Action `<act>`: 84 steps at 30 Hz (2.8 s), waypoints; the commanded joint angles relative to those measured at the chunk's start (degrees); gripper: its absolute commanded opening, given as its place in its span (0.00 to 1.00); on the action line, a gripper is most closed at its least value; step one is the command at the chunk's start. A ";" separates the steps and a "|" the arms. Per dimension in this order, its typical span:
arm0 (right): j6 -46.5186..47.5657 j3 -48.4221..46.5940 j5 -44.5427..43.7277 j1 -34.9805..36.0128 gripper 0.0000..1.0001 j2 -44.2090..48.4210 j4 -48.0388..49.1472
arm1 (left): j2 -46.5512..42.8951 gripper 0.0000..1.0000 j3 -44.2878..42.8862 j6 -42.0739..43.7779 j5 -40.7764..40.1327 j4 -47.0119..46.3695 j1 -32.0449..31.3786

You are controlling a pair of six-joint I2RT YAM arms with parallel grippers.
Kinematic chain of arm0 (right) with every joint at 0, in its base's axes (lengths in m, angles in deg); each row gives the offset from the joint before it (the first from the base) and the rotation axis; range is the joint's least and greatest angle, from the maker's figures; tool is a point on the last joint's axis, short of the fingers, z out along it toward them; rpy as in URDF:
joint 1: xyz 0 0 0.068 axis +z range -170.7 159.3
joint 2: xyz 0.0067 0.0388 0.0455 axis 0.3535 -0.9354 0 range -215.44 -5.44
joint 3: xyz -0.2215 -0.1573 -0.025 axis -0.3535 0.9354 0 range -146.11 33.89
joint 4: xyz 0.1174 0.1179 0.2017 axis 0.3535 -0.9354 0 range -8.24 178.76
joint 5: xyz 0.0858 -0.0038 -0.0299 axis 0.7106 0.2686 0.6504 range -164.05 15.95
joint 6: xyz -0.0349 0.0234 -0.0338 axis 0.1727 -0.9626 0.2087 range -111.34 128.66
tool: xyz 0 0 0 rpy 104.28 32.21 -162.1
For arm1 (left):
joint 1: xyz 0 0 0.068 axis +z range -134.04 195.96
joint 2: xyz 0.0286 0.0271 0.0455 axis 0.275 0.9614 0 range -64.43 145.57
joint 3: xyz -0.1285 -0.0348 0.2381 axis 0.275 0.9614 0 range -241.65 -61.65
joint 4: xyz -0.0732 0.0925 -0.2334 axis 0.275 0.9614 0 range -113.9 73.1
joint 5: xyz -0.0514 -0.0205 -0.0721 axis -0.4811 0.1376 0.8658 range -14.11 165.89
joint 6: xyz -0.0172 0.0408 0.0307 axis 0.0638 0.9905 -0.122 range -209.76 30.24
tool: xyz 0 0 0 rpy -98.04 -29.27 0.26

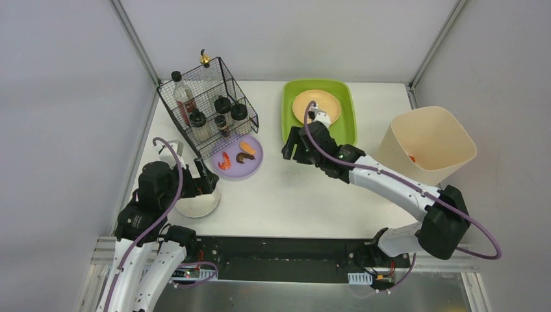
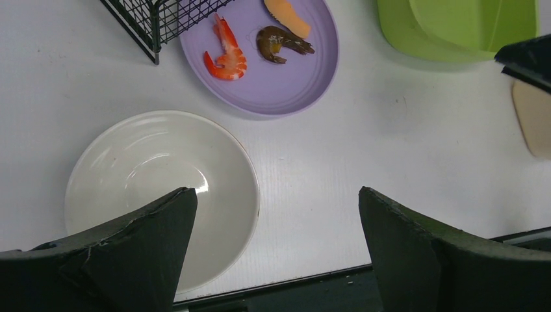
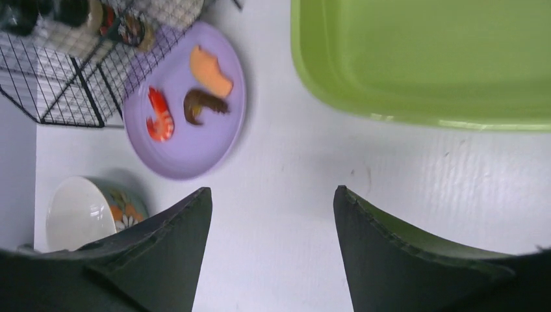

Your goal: Clear the kitchen counter

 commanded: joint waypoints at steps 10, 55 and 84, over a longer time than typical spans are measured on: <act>-24.27 9.01 -2.96 9.37 0.68 -11.16 20.31 | 0.89 1.00 -0.01 -0.19 -1.66 -1.41 0.28; -29.15 -0.43 -4.21 13.15 0.00 -31.99 24.79 | 1.96 1.00 -0.17 0.07 -0.49 -1.41 0.45; -15.42 9.01 0.58 7.18 0.00 17.45 -11.61 | 0.01 1.00 -0.10 -0.11 1.59 -1.41 0.45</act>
